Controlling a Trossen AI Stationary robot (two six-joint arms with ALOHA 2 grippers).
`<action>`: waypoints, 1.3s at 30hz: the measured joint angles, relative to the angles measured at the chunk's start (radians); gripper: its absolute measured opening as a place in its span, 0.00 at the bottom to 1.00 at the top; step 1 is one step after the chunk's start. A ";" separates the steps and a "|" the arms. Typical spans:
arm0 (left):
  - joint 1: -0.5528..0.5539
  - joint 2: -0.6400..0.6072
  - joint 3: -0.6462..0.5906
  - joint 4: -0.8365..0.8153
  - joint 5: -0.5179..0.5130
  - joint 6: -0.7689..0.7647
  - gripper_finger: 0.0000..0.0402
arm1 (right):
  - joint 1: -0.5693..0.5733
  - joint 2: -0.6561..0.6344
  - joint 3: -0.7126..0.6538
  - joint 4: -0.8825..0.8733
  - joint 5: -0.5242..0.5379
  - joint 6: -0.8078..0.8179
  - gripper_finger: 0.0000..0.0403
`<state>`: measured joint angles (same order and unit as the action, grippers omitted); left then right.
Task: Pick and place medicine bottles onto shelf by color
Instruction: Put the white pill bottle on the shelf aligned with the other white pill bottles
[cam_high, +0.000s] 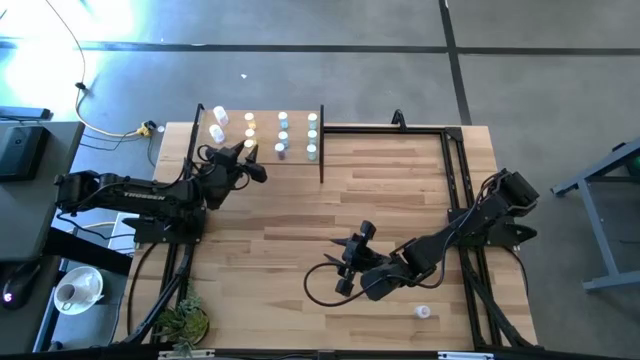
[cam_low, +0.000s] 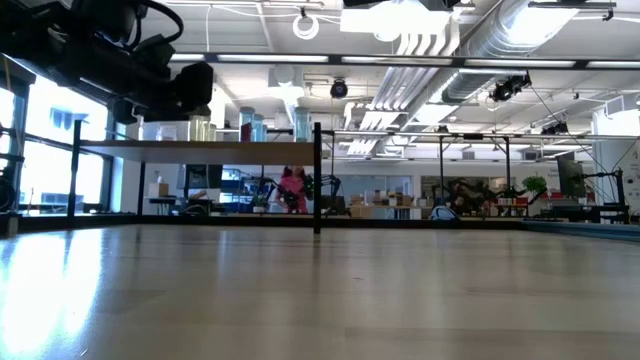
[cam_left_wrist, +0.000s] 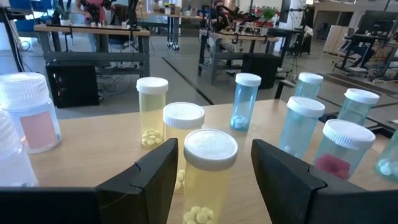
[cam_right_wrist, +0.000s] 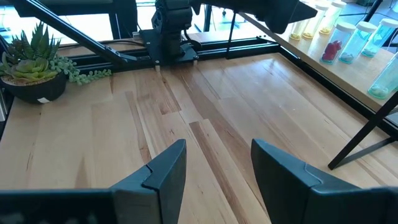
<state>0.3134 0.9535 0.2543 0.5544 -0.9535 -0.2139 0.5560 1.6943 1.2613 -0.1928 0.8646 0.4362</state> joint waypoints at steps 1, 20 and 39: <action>0.000 -0.001 0.000 0.000 0.000 0.000 0.48 | 0.000 0.000 0.000 0.000 0.000 0.000 0.43; 0.000 -0.015 0.000 0.103 0.027 0.034 0.48 | 0.000 0.000 0.000 -0.002 -0.003 0.000 0.43; -0.002 -0.159 0.000 0.155 0.158 0.147 0.48 | 0.000 0.000 0.000 -0.009 -0.006 0.000 0.43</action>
<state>0.3117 0.7946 0.2543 0.7094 -0.7958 -0.0666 0.5561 1.6946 1.2613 -0.2015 0.8585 0.4362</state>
